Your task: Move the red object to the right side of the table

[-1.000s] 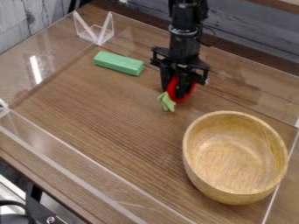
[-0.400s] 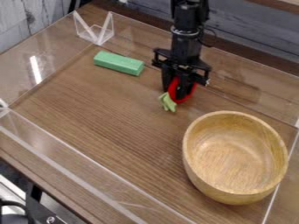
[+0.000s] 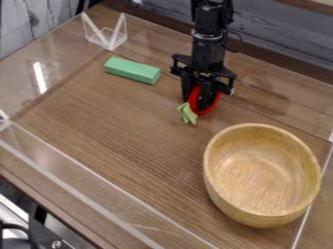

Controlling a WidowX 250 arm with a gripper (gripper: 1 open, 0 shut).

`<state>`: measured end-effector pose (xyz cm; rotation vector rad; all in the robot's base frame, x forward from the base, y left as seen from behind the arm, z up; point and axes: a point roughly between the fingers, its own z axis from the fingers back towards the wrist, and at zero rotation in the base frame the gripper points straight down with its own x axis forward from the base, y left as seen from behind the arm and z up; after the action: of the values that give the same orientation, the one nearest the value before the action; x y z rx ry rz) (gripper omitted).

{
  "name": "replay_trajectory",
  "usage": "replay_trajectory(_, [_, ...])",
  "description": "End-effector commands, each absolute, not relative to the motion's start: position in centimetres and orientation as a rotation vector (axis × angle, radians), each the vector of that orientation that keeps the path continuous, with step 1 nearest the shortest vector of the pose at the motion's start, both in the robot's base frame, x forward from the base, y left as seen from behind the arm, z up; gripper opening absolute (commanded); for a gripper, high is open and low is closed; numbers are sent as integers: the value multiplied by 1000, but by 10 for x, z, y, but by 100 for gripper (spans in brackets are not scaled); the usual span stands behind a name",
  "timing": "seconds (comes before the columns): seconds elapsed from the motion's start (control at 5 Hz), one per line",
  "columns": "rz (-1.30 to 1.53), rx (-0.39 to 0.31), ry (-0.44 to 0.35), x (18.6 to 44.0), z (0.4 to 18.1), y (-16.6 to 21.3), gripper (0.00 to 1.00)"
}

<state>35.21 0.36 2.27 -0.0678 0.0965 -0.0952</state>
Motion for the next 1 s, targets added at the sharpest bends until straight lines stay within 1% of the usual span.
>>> replay_trajectory(0.0, [-133,-69,57,362,27,-6,0])
replay_trajectory(0.8, [-161,-88,81,362,21,-16,0])
